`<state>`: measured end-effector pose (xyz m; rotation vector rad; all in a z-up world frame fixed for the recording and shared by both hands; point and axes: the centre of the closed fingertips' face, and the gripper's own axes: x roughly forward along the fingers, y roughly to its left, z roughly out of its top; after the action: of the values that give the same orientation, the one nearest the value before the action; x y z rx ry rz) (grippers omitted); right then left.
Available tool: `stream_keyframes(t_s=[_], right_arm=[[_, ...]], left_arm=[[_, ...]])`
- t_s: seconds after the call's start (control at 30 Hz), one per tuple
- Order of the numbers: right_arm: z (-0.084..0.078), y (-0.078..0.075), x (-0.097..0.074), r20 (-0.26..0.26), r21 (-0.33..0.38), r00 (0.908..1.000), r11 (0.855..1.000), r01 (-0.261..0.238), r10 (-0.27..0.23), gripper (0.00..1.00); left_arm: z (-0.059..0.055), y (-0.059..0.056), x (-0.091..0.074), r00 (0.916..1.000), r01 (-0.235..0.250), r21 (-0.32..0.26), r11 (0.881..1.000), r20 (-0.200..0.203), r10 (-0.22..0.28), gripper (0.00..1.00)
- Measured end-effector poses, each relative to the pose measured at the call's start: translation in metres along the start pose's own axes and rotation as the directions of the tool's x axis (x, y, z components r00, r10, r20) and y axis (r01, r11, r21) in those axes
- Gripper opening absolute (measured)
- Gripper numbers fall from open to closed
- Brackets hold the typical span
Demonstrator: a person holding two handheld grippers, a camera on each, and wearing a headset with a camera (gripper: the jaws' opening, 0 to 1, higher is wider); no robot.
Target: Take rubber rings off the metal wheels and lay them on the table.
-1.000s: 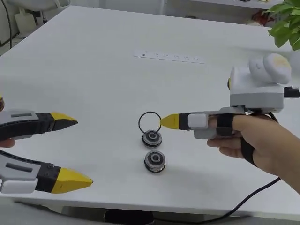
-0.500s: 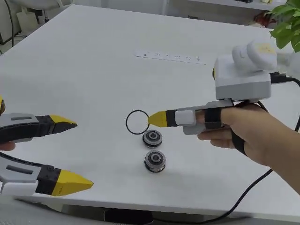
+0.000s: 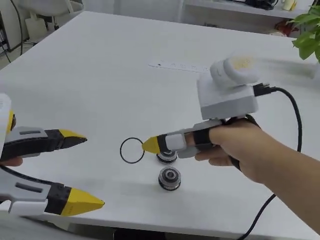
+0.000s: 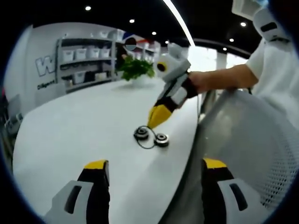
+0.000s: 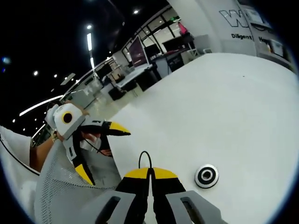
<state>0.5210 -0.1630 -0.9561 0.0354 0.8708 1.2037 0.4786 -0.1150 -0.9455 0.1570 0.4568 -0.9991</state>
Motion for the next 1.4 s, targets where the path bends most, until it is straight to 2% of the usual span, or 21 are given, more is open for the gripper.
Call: stream_keyframes(t_s=[0.23, 0.4, 0.53, 0.77, 0.97, 1.07, 1.4], right_arm=[[-0.023, -0.007, 0.006, -0.058, 0.024, 0.9983, 1.000, 0.010, -0.009, 0.00], [-0.031, -0.018, 0.008, -0.091, -0.002, 0.9944, 0.999, 0.053, -0.053, 0.00], [-0.037, -0.023, 0.009, -0.120, -0.029, 0.9902, 0.997, 0.069, -0.072, 0.00], [-0.040, -0.025, 0.013, -0.139, -0.071, 0.9865, 0.995, 0.076, -0.086, 0.00], [-0.047, -0.030, 0.015, -0.180, -0.157, 0.9757, 0.983, 0.097, -0.125, 0.00], [-0.047, -0.032, 0.015, -0.182, -0.188, 0.9729, 0.976, 0.107, -0.142, 0.00], [-0.042, -0.037, 0.013, -0.162, -0.210, 0.9734, 0.970, 0.126, -0.162, 0.04]], left_arm=[[-0.002, 0.000, 0.001, 1.0000, 0.007, -0.011, 1.000, 0.001, -0.007, 0.82], [-0.006, 0.002, 0.000, 0.9999, 0.004, -0.021, 1.000, -0.010, -0.005, 0.81], [-0.004, 0.004, 0.000, 1.0000, 0.000, -0.025, 1.000, 0.001, 0.001, 0.80], [-0.004, 0.007, -0.001, 0.9998, -0.009, -0.049, 0.999, 0.017, 0.010, 0.79], [-0.005, 0.007, -0.001, 0.9998, -0.010, -0.057, 0.998, 0.016, 0.011, 0.78], [-0.005, 0.007, -0.001, 0.9998, -0.012, -0.060, 0.998, 0.016, 0.013, 0.78], [-0.004, 0.007, -0.001, 0.9996, -0.017, -0.070, 0.997, 0.022, 0.018, 0.77]])
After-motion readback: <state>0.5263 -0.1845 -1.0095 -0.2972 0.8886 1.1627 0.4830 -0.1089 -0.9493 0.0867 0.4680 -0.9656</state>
